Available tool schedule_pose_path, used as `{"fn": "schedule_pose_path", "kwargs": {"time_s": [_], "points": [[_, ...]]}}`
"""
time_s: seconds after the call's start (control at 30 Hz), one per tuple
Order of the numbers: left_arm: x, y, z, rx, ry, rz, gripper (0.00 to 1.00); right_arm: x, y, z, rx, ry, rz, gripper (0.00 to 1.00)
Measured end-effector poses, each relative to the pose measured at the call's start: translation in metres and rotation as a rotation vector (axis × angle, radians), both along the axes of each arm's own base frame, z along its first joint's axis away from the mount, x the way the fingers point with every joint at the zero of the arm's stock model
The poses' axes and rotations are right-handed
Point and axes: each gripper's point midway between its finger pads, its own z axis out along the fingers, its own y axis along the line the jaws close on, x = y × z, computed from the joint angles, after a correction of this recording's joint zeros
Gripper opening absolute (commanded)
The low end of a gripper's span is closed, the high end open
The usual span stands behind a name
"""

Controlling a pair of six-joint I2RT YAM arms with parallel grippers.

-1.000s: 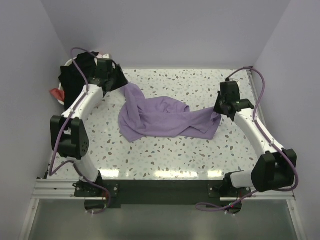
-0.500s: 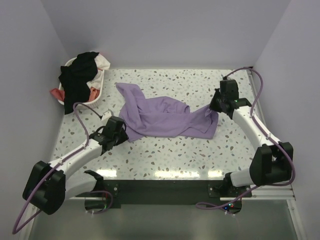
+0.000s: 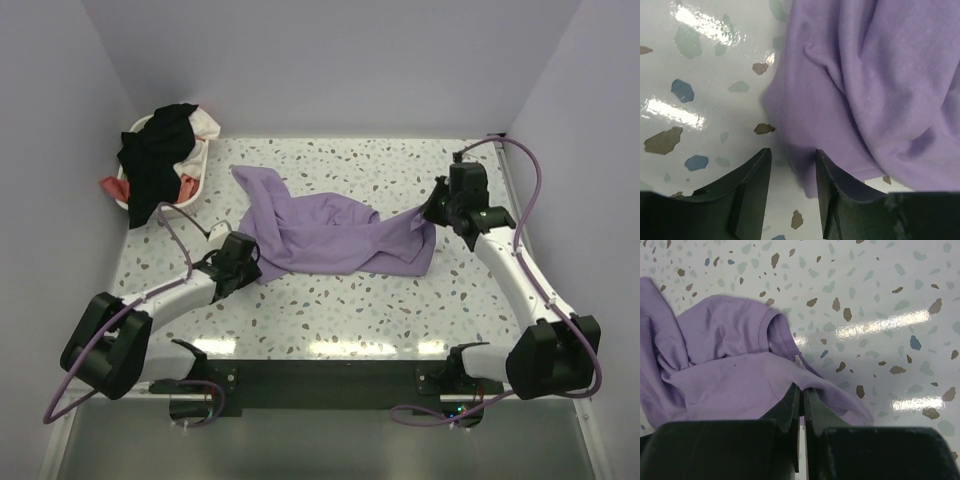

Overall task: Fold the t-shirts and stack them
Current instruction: Flatten the tshirt out

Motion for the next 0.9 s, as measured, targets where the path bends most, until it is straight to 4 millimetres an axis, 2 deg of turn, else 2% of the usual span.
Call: {"fn": "schedule_pose_path", "kwargs": {"time_s": [0.1, 0.13, 0.23, 0.33, 0.4, 0.63, 0.7, 0.73, 0.77, 0.83, 0.9], "points": [[0.011, -0.004, 0.002, 0.000, -0.017, 0.001, 0.27, -0.002, 0.001, 0.004, 0.006, -0.010, 0.006, 0.00], [0.013, -0.004, 0.003, 0.004, -0.021, 0.001, 0.14, -0.002, 0.001, 0.005, 0.006, -0.012, 0.007, 0.00], [0.022, -0.004, 0.013, 0.025, -0.036, 0.000, 0.00, -0.006, 0.000, 0.008, 0.003, -0.012, 0.007, 0.00], [0.039, -0.005, 0.041, 0.043, -0.084, 0.008, 0.00, -0.010, -0.002, 0.014, -0.007, -0.007, 0.005, 0.00], [0.047, -0.003, 0.066, 0.064, -0.120, 0.015, 0.00, -0.008, -0.004, 0.026, -0.017, -0.020, 0.000, 0.00], [0.050, 0.018, 0.167, 0.127, -0.274, 0.033, 0.00, 0.004, -0.009, 0.093, -0.029, -0.152, -0.019, 0.00], [0.046, 0.022, 0.184, 0.138, -0.300, 0.031, 0.09, 0.001, -0.009, 0.102, -0.026, -0.172, -0.019, 0.00], [0.044, 0.024, 0.186, 0.145, -0.299, 0.026, 0.24, -0.002, -0.010, 0.102, -0.026, -0.171, -0.020, 0.00], [0.041, 0.025, 0.185, 0.154, -0.293, 0.019, 0.33, -0.006, -0.010, 0.101, -0.024, -0.174, -0.019, 0.00], [0.035, 0.027, 0.174, 0.169, -0.258, 0.008, 0.49, -0.013, -0.011, 0.091, -0.025, -0.162, -0.019, 0.00], [0.027, 0.028, 0.153, 0.174, -0.211, -0.003, 0.54, -0.023, -0.012, 0.068, -0.029, -0.121, -0.016, 0.00]]}}
